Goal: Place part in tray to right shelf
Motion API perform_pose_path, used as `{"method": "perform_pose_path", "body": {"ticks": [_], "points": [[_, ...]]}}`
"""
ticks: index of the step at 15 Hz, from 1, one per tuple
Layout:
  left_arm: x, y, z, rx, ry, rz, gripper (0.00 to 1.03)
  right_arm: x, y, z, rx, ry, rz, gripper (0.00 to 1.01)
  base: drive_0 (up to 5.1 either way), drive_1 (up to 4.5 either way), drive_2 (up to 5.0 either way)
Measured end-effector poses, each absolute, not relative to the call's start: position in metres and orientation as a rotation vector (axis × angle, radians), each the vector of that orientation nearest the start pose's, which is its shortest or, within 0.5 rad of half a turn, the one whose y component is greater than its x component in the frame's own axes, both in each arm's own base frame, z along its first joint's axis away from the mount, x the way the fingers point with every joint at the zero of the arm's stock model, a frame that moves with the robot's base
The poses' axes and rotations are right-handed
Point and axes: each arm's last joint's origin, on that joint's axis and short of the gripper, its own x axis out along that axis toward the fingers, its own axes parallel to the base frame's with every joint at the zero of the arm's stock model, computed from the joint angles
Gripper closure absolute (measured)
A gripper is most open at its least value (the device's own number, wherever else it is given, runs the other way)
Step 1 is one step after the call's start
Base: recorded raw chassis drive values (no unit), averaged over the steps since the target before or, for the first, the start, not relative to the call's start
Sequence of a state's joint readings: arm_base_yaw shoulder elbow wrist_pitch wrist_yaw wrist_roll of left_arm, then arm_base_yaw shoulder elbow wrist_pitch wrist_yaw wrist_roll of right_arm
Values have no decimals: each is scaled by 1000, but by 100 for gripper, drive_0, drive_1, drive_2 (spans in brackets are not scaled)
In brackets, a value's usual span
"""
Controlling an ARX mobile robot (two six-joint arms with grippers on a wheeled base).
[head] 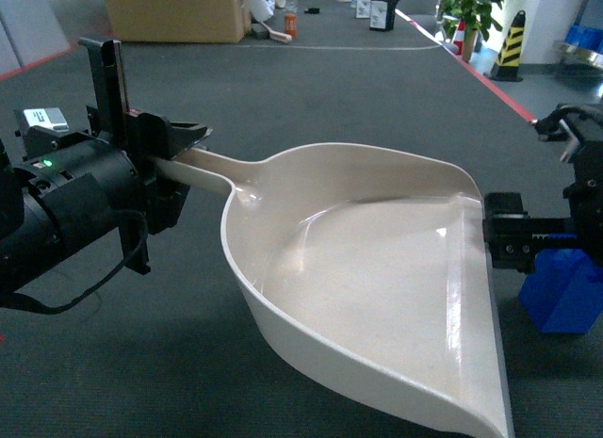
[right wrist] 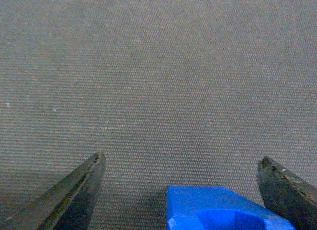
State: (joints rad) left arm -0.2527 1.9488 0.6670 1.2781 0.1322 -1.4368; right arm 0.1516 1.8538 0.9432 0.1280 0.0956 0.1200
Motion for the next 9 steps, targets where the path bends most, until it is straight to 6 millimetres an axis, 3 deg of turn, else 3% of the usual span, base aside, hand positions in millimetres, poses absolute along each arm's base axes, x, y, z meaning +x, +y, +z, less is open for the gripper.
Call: {"method": "perform_pose_path", "body": {"ticks": [2, 4, 6, 7, 9], "points": [[329, -89, 130, -1403, 279, -311, 89, 356, 55, 125, 13, 793, -16, 34, 0, 0, 0], [329, -89, 131, -1414, 280, -316, 90, 352, 57, 136, 8, 762, -20, 54, 0, 0, 0], [329, -89, 131, -1425, 283, -316, 90, 334, 71, 178, 29, 634, 39, 55, 0, 0, 0], [329, -88, 131, -1447, 273, -308, 90, 318, 87, 219, 61, 501, 114, 55, 0, 0, 0], [331, -80, 135, -1510, 228, -282, 90, 311, 98, 238, 140, 413, 167, 55, 0, 0, 0]]}}
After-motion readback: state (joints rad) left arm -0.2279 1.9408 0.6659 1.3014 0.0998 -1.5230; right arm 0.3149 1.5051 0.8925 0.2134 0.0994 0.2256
